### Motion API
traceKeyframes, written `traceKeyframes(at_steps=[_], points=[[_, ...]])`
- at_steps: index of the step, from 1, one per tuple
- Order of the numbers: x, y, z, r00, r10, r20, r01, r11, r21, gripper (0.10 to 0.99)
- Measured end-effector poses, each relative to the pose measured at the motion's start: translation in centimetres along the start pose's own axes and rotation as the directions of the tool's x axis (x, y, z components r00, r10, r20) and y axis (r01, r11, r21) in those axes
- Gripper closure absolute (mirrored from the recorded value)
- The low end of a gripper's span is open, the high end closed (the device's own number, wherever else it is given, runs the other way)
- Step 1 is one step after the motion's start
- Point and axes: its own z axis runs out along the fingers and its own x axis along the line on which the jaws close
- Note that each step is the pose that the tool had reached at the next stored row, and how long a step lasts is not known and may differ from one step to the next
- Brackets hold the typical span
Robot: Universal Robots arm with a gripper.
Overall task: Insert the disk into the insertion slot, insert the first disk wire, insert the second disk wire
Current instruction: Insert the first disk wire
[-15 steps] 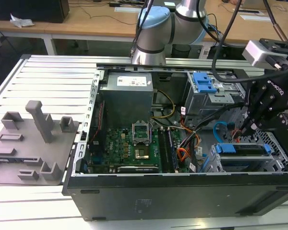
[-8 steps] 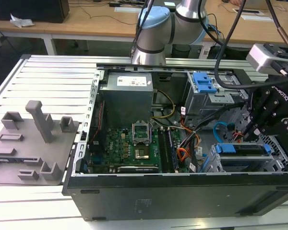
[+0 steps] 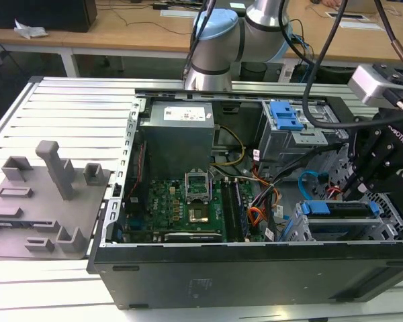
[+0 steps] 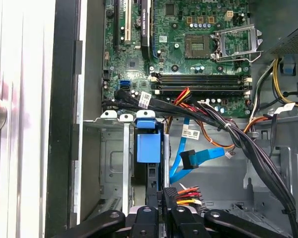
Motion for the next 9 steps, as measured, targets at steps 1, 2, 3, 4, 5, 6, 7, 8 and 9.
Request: traceKeyframes(at_steps=[1,2,3,4,5,6,7,8,9], points=[[0.0,-0.05,0.09,1.0,0.0,0.0001,0.0,1.0,0.0,0.922],[-0.01,-0.12,0.2,1.0,0.0,-0.0001,0.0,1.0,0.0,0.922],[-0.02,-0.15,0.26,1.0,0.0,0.0,0.0,1.0,0.0,0.922],[-0.02,-0.18,0.3,1.0,0.0,0.0,0.0,1.0,0.0,0.922],[-0.02,-0.22,0.4,1.0,0.0,-0.0001,0.0,1.0,0.0,0.922],[-0.03,-0.26,0.49,1.0,0.0,-0.0001,0.0,1.0,0.0,0.922],[-0.03,-0.28,0.54,1.0,0.0,-0.0001,0.0,1.0,0.0,0.922],[-0.03,-0.31,0.58,1.0,0.0,-0.0002,0.0,1.0,0.0,0.922],[-0.03,-0.36,0.65,1.0,0.0,-0.0001,0.0,1.0,0.0,0.922]])
